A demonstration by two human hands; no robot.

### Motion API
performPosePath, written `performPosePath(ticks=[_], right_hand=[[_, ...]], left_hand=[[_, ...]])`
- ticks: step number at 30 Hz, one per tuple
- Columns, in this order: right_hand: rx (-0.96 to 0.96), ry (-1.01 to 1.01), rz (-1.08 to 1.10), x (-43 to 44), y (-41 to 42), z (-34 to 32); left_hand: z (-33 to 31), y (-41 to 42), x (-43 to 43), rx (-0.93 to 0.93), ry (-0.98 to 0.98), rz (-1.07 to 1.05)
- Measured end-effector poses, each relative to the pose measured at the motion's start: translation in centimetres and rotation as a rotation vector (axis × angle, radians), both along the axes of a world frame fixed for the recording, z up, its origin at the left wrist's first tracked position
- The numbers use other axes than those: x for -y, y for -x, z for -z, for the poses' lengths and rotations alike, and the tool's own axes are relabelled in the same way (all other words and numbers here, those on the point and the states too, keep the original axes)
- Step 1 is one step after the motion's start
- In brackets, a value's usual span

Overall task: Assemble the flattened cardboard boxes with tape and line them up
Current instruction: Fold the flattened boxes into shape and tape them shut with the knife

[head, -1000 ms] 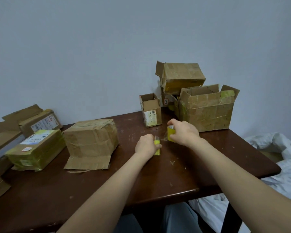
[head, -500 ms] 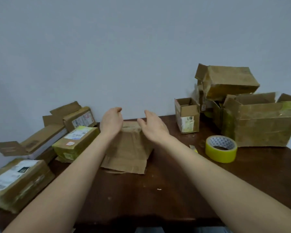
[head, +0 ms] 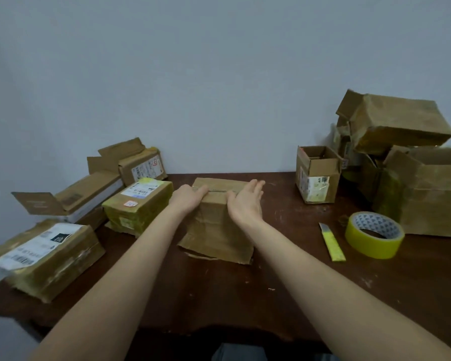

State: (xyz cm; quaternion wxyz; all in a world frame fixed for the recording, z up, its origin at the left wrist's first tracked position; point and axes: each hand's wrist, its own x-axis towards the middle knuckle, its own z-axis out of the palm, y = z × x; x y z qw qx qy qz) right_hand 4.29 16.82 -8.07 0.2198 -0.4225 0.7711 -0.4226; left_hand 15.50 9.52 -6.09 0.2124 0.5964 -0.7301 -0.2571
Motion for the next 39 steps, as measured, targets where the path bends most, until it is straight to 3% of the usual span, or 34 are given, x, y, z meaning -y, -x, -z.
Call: performPosePath(ticks=[6, 13, 16, 19, 24, 28, 35, 39], right_hand=[[0.228, -0.082, 0.072, 0.4, 2.2, -0.3], [-0.132, -0.163, -0.017, -0.3, 4.3, -2.6], [-0.2, -0.156, 0.051, 0.0, 4.2, -2.3], [-0.132, -0.193, 0.013, 0.9, 4.2, -1.8], [-0.123, -0.257, -0.075, 1.3, 5.0, -1.9], [-0.153, -0.254, -0.052, 1.5, 5.0, -1.7], [-0.064, -0.196, -0.145, 0.2, 6.0, -2.4], [-0.18, -0.216, -0.119, 0.2, 5.0, -2.2]], left_hand=[[0.9, -0.2, -1.6, -0.153, 0.014, -0.073], [-0.2, 0.6, -2.2, -0.405, -0.082, 0.002], [0.3, 1.5, -1.7, -0.321, -0.079, -0.016], [1.2, 1.9, -0.8, -0.19, -0.028, -0.03], [0.4, 1.9, 0.2, -0.182, -0.138, -0.028], [0.6, 2.0, 0.4, -0.048, -0.076, -0.04], [0.5, 1.5, -0.4, -0.161, -0.042, -0.04], [0.6, 2.1, -1.2, -0.082, 0.015, 0.004]])
